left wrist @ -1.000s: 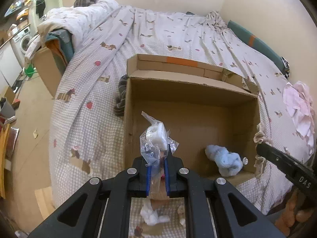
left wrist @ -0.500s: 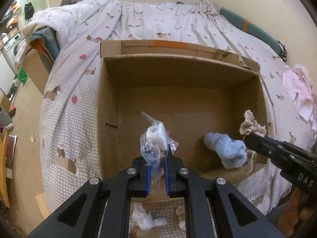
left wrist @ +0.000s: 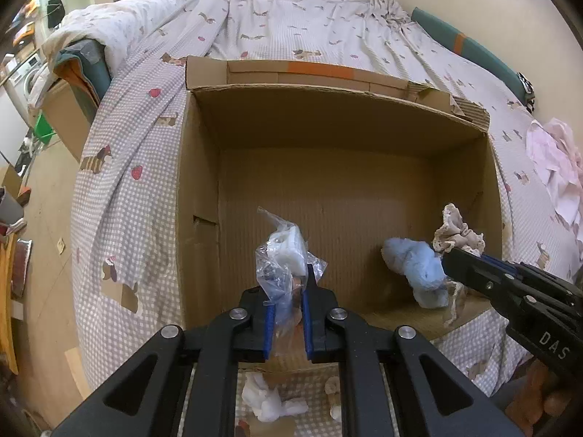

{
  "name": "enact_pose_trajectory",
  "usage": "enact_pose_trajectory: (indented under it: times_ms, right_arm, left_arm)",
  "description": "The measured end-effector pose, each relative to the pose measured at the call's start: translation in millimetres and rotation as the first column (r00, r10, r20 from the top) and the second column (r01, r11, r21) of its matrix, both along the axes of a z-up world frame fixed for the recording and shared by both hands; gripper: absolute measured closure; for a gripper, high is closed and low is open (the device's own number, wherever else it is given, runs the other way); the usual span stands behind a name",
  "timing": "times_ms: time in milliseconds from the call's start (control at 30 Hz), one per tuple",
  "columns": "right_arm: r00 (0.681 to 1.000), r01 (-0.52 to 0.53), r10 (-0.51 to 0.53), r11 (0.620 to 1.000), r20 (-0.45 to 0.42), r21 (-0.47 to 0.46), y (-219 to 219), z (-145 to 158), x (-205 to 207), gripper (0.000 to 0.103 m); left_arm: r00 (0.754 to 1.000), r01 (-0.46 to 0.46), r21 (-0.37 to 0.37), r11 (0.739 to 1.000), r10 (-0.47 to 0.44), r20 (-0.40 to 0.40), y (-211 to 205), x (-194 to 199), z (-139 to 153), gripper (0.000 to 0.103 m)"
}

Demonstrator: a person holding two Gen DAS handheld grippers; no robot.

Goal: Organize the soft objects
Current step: 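Carry the plastic bag and lace scrunchie over the box with both tools, then open both tools to drop the bag and scrunchie into the box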

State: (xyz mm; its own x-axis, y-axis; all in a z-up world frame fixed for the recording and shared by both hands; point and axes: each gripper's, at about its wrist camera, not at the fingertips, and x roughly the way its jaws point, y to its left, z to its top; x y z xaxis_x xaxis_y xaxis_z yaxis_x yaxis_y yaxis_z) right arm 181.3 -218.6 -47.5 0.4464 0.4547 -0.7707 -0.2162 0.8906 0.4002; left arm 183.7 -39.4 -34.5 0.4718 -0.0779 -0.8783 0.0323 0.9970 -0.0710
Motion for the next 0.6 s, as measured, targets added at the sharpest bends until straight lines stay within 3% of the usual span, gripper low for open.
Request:
enact_pose_trajectory:
  times_ms: [300, 600]
  right_arm:
    - [1.000, -0.011, 0.011, 1.000, 0.002, -0.011, 2.9, 0.1, -1.2, 0.084]
    - [1.000, 0.003, -0.004, 1.000, -0.019, -0.005, 1.7, -4.8, -0.5, 0.084]
  left_arm:
    - [1.000, 0.015, 0.011, 1.000, -0.015, 0.011, -3.7, -2.0, 2.5, 0.093]
    - [0.999, 0.022, 0.004, 1.000, -0.022, -0.028, -6.0, 0.6, -1.6, 0.082]
